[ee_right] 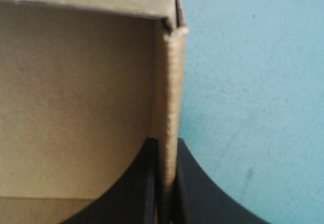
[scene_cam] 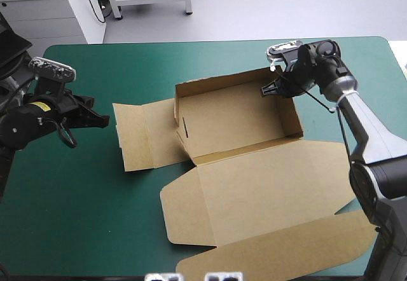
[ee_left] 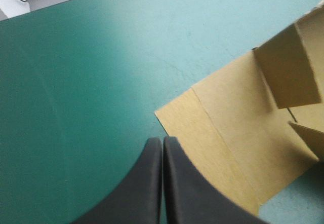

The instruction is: Fold the box

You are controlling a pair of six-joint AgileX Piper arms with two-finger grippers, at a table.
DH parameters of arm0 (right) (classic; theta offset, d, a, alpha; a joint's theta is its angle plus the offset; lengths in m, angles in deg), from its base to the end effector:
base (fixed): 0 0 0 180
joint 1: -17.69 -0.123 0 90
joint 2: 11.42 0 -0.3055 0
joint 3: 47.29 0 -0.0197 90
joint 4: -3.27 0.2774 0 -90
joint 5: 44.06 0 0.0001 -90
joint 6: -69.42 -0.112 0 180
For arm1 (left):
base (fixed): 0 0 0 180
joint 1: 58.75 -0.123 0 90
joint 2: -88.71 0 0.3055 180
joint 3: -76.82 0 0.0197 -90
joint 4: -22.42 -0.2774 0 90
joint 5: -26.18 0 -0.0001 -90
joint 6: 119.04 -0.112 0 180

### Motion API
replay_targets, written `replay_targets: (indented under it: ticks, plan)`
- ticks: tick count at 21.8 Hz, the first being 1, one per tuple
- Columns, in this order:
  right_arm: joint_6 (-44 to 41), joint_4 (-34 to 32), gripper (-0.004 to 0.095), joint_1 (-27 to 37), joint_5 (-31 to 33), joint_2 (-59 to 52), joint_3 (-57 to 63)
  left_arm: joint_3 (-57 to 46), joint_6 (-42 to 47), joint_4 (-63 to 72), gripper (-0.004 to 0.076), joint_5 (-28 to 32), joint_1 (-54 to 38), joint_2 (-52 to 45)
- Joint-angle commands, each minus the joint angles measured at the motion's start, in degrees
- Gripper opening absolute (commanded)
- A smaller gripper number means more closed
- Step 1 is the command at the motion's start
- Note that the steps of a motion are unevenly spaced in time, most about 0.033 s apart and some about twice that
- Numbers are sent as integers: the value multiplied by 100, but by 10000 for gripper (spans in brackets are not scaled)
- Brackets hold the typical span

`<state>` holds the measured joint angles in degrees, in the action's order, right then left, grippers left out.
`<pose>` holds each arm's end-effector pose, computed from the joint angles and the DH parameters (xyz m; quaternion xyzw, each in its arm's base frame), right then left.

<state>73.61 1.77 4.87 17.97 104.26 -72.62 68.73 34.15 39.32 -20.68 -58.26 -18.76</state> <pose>0.4508 0.0999 0.3171 -0.1468 0.9599 0.0053 0.2390 0.2668 -0.0261 0.4143 0.1679 0.8721 -0.0373 0.4582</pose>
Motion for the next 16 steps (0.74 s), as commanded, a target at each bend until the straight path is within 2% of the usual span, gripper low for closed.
replay_targets:
  ticks: [1,5,7,16]
  plan:
    - [148,-1,-14,68,403,383,-531,-293,-335,710,-8,614,-7,-290]
    - [284,194,-14,68,487,1124,-687,-1463,-845,1208,-8,1414,-7,-945]
    - [393,205,-14,68,900,1265,-665,-1963,-917,1195,-8,1760,-7,-1386]
    - [394,434,-14,68,964,408,-284,-3009,-917,1186,-9,2040,-7,-2864]
